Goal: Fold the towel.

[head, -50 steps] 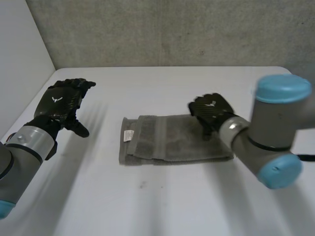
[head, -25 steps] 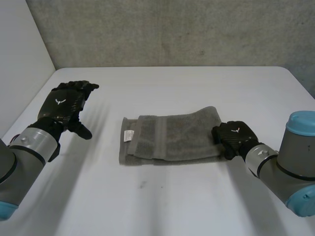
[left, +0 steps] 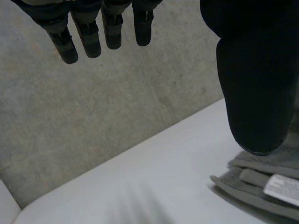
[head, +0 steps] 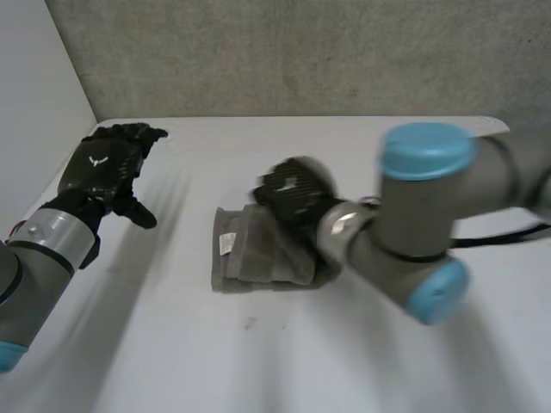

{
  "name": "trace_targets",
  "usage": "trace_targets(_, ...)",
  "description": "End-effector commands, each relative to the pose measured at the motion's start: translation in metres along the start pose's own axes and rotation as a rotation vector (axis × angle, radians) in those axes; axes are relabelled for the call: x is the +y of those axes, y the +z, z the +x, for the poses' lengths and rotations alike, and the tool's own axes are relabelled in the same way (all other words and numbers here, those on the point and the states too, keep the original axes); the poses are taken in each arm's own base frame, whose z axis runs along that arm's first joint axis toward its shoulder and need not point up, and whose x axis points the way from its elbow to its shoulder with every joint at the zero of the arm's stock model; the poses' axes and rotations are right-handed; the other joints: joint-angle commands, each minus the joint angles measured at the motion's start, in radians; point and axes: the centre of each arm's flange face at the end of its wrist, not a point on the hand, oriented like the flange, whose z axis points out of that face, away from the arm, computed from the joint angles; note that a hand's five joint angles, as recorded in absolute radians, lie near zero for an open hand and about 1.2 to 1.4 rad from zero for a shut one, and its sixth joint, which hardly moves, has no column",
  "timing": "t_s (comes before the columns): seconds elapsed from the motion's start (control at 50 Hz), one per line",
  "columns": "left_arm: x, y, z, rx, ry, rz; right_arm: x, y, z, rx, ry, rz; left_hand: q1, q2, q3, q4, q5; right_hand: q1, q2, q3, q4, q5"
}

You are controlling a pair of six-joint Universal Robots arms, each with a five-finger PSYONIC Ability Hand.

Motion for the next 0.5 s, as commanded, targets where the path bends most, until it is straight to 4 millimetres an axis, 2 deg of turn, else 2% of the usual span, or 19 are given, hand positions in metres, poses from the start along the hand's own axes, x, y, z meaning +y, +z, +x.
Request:
trace_targets(0.02, -0.01, 0.003, -0.002, -0.007, -0.007, 0.03, -0.012, 0.025, -0.079, -0.195, -0.155, 0.032, 0.01, 0.015, 0.024, 0.025, -0.002, 0.091, 0.098, 0.06, 0.053, 0.057)
trace_targets(0.1, -0.012, 0.005, -0.002, -0.009, -0.013, 0.037, -0.007, 0.027, -0.086, -0.2, -0.172, 0.018, 0.013, 0.018, 0.027, 0.028, 0.001, 0.091, 0.098, 0.06, 0.053, 0.057)
trace_targets(0.2, -0.016, 0.009, -0.004, -0.01, -0.036, 0.05, -0.011, 0.026, -0.08, -0.18, -0.13, 0.019, 0.019, 0.024, 0.033, 0.034, 0.007, 0.048, 0.055, 0.017, 0.01, 0.014)
trace_targets(0.24, -0.021, 0.014, -0.004, -0.007, -0.058, 0.066, -0.014, 0.02, -0.065, -0.146, -0.034, 0.003, 0.025, 0.029, 0.039, 0.039, 0.013, -0.913, -0.906, -0.944, -0.951, -0.947)
trace_targets(0.26, -0.021, 0.014, -0.004, -0.007, -0.058, 0.066, -0.014, 0.02, -0.065, -0.146, -0.033, 0.003, 0.025, 0.03, 0.039, 0.039, 0.013, -0.918, -0.911, -0.949, -0.956, -0.952)
trace_targets(0.28, -0.019, 0.017, -0.003, -0.001, -0.072, 0.057, -0.013, 0.016, -0.052, -0.117, 0.035, -0.015, 0.028, 0.032, 0.042, 0.042, 0.016, -1.131, -1.124, -1.162, -1.169, -1.165)
trace_targets(0.3, -0.018, 0.019, -0.001, 0.001, -0.082, 0.047, -0.009, 0.011, -0.036, -0.08, 0.108, -0.031, 0.028, 0.032, 0.042, 0.042, 0.016, -1.131, -1.124, -1.162, -1.169, -1.165)
trace_targets(0.32, -0.018, 0.019, -0.001, 0.001, -0.082, 0.047, -0.009, 0.011, -0.036, -0.08, 0.108, -0.031, 0.028, 0.032, 0.042, 0.042, 0.016, -1.131, -1.124, -1.162, -1.169, -1.165)
trace_targets(0.36, -0.015, 0.024, 0.005, 0.003, -0.099, 0.018, 0.002, 0.003, -0.001, 0.012, 0.273, -0.059, 0.034, 0.038, 0.048, 0.048, 0.022, -1.131, -1.124, -1.162, -1.169, -1.165)
trace_targets(0.38, -0.015, 0.024, 0.005, 0.003, -0.1, 0.018, 0.002, 0.002, -0.001, 0.013, 0.273, -0.059, 0.034, 0.038, 0.048, 0.048, 0.022, -1.131, -1.124, -1.162, -1.169, -1.165)
trace_targets(0.4, -0.011, 0.026, 0.012, 0.011, -0.106, -0.004, 0.009, -0.003, 0.012, 0.05, 0.362, -0.074, 0.037, 0.041, 0.051, 0.051, 0.024, -1.131, -1.124, -1.162, -1.169, -1.165)
trace_targets(0.42, -0.011, 0.026, 0.012, 0.011, -0.106, -0.004, 0.009, -0.003, 0.012, 0.051, 0.363, -0.075, 0.037, 0.041, 0.051, 0.051, 0.025, -1.131, -1.124, -1.162, -1.169, -1.165)
trace_targets(0.46, -0.003, 0.028, 0.031, 0.039, -0.115, -0.053, 0.024, -0.012, 0.035, 0.11, 0.516, -0.1, 0.04, 0.044, 0.054, 0.054, 0.027, -1.131, -1.124, -1.162, -1.169, -1.165)
trace_targets(0.48, -0.003, 0.028, 0.031, 0.039, -0.115, -0.053, 0.024, -0.012, 0.035, 0.11, 0.517, -0.1, 0.04, 0.044, 0.054, 0.054, 0.027, -1.131, -1.124, -1.162, -1.169, -1.165)
trace_targets(0.5, 0.001, 0.029, 0.041, 0.054, -0.117, -0.075, 0.029, -0.013, 0.042, 0.13, 0.572, -0.106, 0.042, 0.047, 0.057, 0.057, 0.03, -1.131, -1.124, -1.162, -1.169, -1.165)
